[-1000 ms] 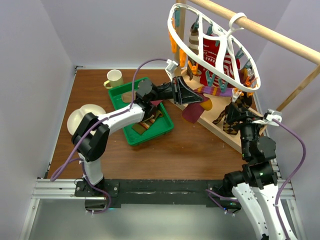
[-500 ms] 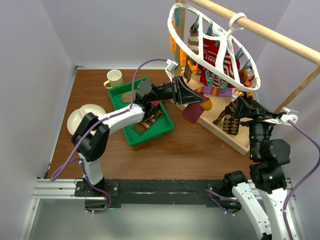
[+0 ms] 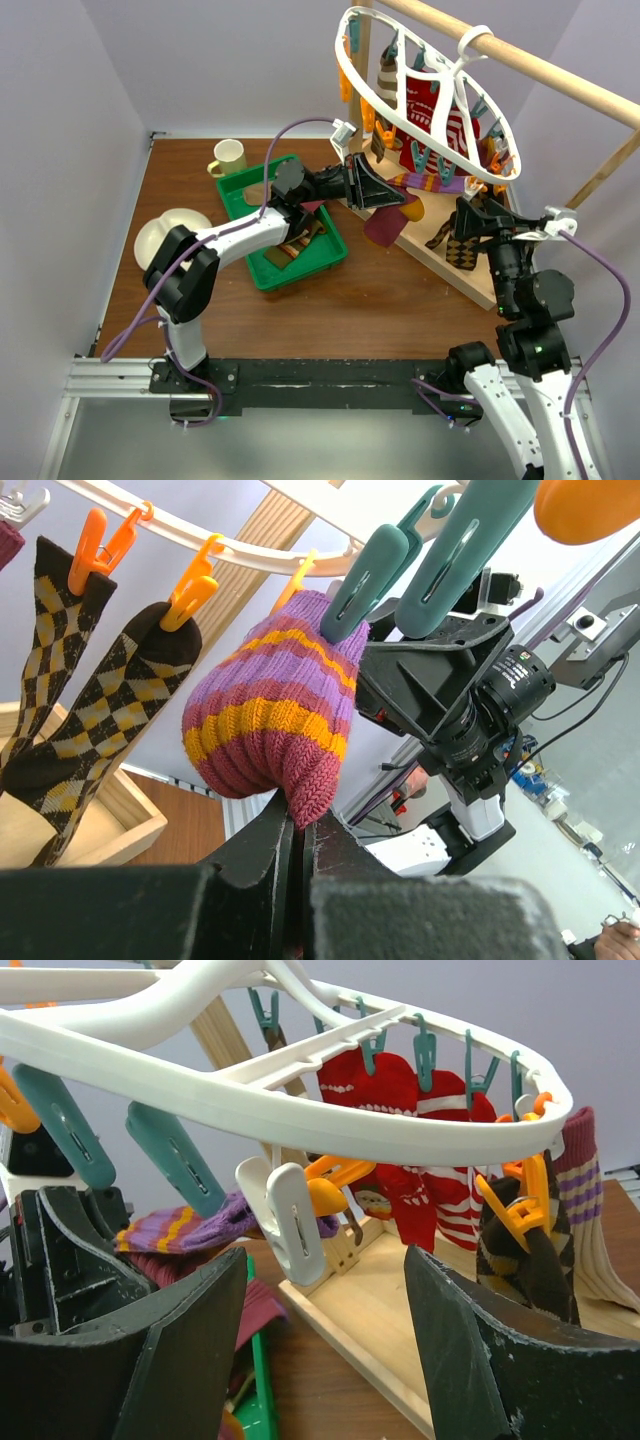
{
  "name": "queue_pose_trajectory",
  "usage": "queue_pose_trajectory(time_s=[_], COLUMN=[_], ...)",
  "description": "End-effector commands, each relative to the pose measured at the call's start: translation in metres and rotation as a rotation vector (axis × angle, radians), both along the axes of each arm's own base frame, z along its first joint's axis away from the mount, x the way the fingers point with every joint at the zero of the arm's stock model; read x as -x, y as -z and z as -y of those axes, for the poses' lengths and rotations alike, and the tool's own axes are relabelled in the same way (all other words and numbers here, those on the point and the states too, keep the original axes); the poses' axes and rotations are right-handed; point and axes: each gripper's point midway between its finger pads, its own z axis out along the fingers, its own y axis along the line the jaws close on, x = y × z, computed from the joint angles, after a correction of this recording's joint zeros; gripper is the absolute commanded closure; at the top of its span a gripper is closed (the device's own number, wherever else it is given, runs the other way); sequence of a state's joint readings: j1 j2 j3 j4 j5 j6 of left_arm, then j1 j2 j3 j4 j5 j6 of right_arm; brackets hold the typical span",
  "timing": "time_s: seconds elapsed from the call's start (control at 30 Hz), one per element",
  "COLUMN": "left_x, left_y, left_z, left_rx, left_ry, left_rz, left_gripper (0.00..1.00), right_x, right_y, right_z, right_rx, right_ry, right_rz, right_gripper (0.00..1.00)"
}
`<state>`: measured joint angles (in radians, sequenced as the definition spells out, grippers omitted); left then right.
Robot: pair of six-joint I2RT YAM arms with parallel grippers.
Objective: Remove the socks clipped to the hanger
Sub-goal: Remove the sock from the hanger.
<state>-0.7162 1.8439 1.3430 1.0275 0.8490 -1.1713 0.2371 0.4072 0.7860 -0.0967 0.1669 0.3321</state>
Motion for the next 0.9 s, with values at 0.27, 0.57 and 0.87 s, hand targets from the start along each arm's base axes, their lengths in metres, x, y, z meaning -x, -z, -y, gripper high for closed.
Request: queue_pose_trajectory(time_s=[0.27,0.57,0.87], left_x=[-0.001,-0.005,-0.008], left_y=[-0.006,0.001,0.02], left_z=[-0.003,0.003,0.028], left_rx=[0.019,0.003,-0.029], left_ry=[-0.002,-0.012,-0.015], left_rz=[0.01,0.001,-0.012], left_gripper=[1.0,1.0,1.0], right_x=[-0.016,-0.002,0.024], right_y=[-0.006,-0.022,-0.045], right_z=[-0.012,-0.005,-0.009], right_rx=[-0.002,-0.004,0.049], right_ry=[-0.046,-0.025,-0.074], right_rz=[0.02,0.05,0.065], right_gripper=[0.37,0.78,0.82])
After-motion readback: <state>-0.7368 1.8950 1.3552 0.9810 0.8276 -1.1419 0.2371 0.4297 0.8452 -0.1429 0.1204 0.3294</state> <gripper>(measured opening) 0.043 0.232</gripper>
